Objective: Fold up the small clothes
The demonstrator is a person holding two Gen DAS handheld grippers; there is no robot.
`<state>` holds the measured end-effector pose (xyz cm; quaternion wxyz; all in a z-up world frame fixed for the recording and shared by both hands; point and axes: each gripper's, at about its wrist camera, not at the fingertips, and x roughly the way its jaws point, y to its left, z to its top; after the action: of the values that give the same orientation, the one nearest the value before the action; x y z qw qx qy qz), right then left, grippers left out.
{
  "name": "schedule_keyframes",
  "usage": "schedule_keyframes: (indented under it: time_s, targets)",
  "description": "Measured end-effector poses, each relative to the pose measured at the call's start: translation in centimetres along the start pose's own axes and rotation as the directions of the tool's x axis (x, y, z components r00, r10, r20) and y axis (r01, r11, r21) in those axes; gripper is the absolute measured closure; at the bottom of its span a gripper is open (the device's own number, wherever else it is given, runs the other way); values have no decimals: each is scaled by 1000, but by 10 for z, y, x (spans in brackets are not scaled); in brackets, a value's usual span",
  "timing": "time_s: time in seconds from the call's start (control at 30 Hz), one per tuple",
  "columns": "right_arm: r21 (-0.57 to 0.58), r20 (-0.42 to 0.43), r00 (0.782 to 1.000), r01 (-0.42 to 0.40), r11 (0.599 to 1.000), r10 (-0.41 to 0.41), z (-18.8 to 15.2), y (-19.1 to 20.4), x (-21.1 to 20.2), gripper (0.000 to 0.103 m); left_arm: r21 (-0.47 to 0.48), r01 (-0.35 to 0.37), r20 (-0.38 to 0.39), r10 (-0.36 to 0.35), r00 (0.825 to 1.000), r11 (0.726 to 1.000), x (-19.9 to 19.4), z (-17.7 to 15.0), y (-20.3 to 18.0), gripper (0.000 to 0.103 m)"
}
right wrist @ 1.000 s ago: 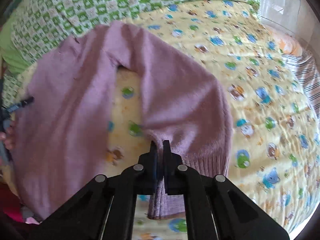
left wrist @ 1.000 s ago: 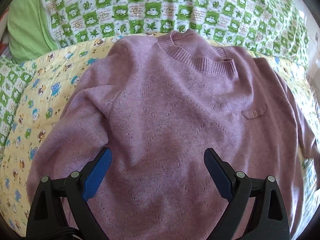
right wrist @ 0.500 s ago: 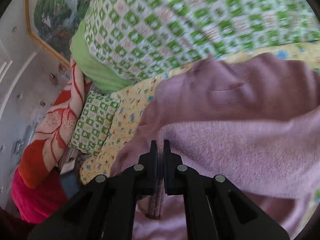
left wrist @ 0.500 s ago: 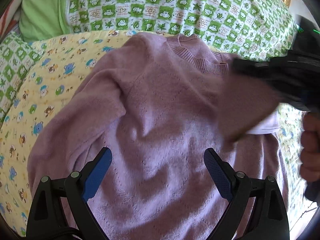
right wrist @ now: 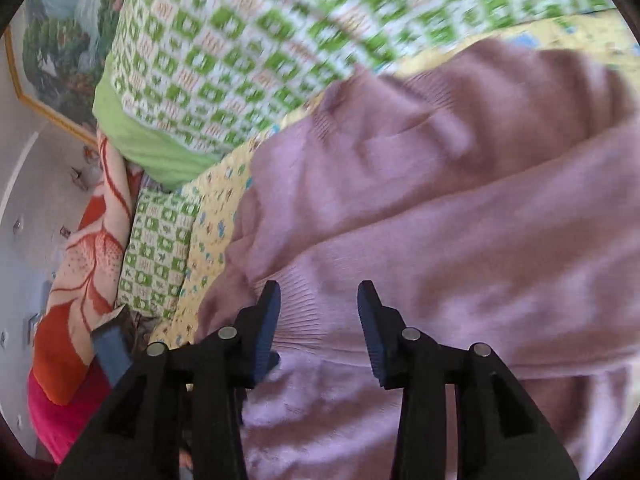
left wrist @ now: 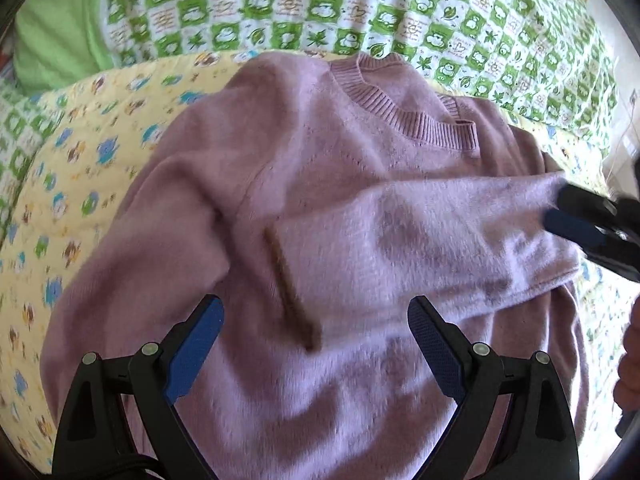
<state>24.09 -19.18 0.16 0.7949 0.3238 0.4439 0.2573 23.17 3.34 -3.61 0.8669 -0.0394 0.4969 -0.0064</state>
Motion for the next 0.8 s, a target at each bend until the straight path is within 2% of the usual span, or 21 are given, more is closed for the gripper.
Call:
schedule_keyframes:
  time_s: [0.07, 0.13, 0.17, 0.2, 0.23, 0.27, 0.3, 0.37, 0.47, 0.5, 0.6, 0.67, 0.73, 0.8]
  targets:
    - [15, 25, 1000, 12, 1000, -12, -3, -9, -16, 61, 29, -12, -21, 13, 1000, 1000, 12, 13, -4, 7]
    - [36, 44, 998, 32, 999, -33, -8, -20, -31, 61, 39, -30, -76, 33, 997, 999, 31, 24, -6, 7]
    - [45, 50, 998, 36, 998, -38, -11, -24, -36, 61, 26, -19, -96, 22, 995, 999, 39, 28, -5, 13]
    - [55, 56, 997, 43, 998, -46, -15, -29, -41, 61, 12, 0, -101, 2, 995, 1000, 42, 30, -4, 30]
    - [63, 58, 997, 47, 997, -51, -18, -33, -45, 61, -6, 30, -109, -31, 994, 1000, 46, 31, -4, 42]
    - [73, 61, 997, 52, 996, -56, -21, -37, -49, 61, -13, 44, -117, -46, 992, 999, 49, 32, -4, 63]
    - [80, 64, 996, 56, 995, -62, -24, -40, -51, 61, -4, 40, -115, -40, 993, 999, 50, 33, -5, 80]
    - [98, 76, 994, 68, 993, -75, -28, -47, -59, 61, 19, 55, -88, -54, 995, 998, 45, 33, -9, 99]
    - [116, 104, 989, 94, 989, -106, -32, -56, -72, 61, 22, 92, -32, -91, 995, 996, 19, 34, -9, 100]
    - [122, 117, 986, 105, 987, -119, -32, -60, -77, 61, 27, 97, 19, -97, 995, 995, 0, 38, -7, 100]
    - [149, 163, 973, 136, 979, -161, -28, -71, -96, 61, 24, 67, 120, -69, 990, 997, -36, 42, 9, 100]
    - [164, 190, 966, 147, 975, -178, -25, -78, -104, 61, 6, 47, 119, -48, 992, 999, -37, 41, 23, 100]
    - [180, 207, 957, 165, 970, -202, -22, -88, -110, 61, -23, 11, 76, -10, 997, 1000, -23, 37, 36, 100]
    - [198, 210, 952, 182, 963, -223, -18, -97, -109, 61, -52, 15, 56, -13, 998, 999, -17, 33, 43, 100]
